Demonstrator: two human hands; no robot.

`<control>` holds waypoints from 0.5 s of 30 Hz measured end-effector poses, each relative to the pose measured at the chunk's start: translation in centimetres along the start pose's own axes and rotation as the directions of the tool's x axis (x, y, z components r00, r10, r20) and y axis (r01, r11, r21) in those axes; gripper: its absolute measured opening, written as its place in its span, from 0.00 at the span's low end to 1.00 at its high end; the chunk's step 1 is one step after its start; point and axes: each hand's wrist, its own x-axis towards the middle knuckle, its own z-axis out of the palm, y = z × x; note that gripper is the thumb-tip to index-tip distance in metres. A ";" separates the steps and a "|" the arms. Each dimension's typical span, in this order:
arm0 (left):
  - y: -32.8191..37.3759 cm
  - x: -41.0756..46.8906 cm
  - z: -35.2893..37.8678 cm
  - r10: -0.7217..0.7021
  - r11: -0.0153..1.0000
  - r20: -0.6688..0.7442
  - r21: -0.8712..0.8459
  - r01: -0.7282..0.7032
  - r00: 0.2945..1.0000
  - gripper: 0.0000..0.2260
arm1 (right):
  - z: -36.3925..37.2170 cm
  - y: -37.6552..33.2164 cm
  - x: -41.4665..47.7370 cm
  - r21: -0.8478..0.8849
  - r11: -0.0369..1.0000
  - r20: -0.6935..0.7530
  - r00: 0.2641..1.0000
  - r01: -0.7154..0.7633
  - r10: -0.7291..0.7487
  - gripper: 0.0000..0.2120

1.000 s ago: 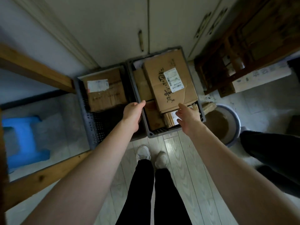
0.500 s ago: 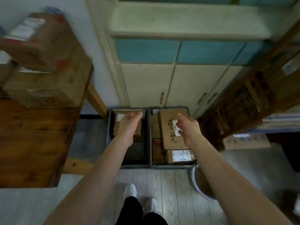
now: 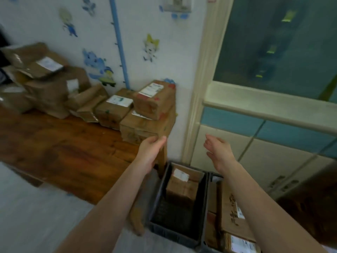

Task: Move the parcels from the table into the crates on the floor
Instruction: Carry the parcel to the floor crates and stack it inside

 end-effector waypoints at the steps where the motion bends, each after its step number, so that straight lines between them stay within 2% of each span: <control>1: 0.6 0.0 -1.5 0.012 1.000 -0.008 0.009 -0.012 1.000 0.17 | 1.6 -0.4 -0.2 0.002 1.000 0.010 1.000 0.013 -0.013 0.17; 4: 2.2 0.5 -6.8 0.031 0.999 -0.014 0.022 -0.030 0.999 0.24 | 6.9 -1.1 -0.9 0.001 1.000 0.056 0.998 0.030 -0.030 0.20; 8: 4.3 1.5 -13.9 0.044 0.998 0.007 0.041 -0.044 0.999 0.21 | 13.7 -1.3 -1.6 0.018 0.999 0.082 0.996 0.041 -0.042 0.23; 15: 6.0 6.0 -20.5 0.027 0.996 -0.030 0.082 -0.024 0.999 0.25 | 21.1 -0.6 -1.0 0.026 0.999 0.083 0.996 0.041 -0.043 0.24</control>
